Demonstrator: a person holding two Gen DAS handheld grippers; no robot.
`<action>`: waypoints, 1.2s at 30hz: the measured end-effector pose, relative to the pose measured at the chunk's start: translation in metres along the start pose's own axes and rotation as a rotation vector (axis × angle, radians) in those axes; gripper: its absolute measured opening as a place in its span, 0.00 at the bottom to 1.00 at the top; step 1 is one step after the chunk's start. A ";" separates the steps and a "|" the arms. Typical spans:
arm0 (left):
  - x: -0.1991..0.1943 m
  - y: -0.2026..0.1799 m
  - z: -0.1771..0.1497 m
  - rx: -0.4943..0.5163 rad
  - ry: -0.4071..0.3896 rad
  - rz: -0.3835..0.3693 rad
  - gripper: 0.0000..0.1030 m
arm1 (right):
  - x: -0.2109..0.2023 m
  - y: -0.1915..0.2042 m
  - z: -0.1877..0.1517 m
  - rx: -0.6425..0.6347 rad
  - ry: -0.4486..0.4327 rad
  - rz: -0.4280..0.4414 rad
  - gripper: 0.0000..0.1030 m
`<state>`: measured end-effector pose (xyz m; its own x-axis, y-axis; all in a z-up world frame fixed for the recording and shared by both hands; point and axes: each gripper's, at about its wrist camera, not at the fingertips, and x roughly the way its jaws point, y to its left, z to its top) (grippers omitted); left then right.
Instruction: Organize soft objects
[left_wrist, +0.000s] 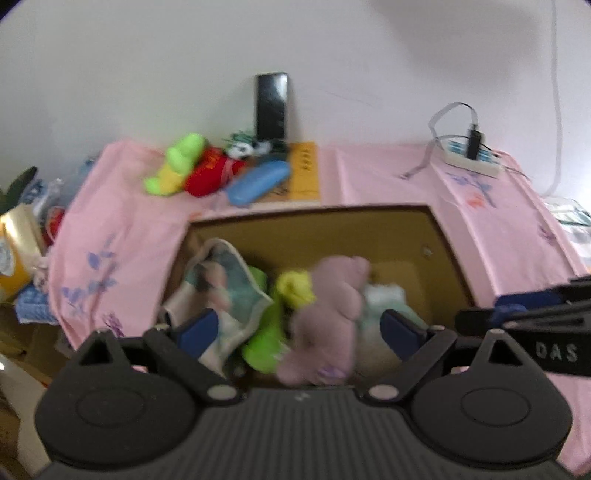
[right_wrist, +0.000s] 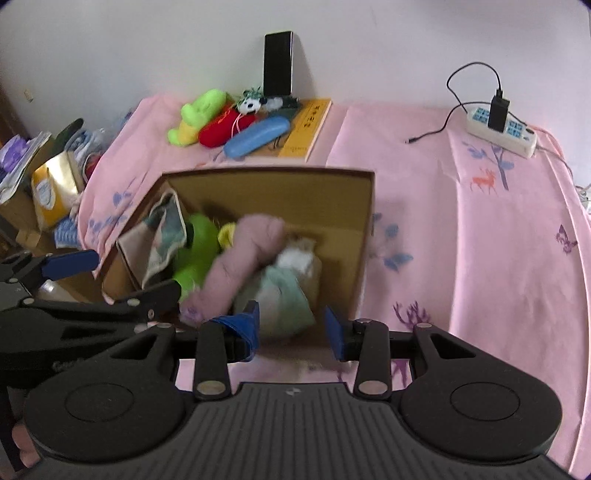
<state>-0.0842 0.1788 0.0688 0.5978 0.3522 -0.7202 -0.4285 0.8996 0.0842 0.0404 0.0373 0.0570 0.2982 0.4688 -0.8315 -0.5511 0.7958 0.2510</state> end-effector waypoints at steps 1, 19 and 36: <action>0.003 0.004 0.003 0.000 -0.003 0.019 0.90 | 0.002 0.004 0.003 -0.002 -0.003 -0.005 0.22; 0.049 0.040 0.018 0.010 0.049 0.041 0.90 | 0.037 0.030 0.014 0.064 -0.024 -0.148 0.23; 0.090 0.039 0.027 -0.021 0.122 -0.006 0.90 | 0.068 0.022 0.027 0.100 -0.017 -0.166 0.24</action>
<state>-0.0291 0.2524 0.0257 0.5143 0.3112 -0.7991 -0.4400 0.8956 0.0656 0.0699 0.0970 0.0192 0.3921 0.3332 -0.8575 -0.4130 0.8966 0.1595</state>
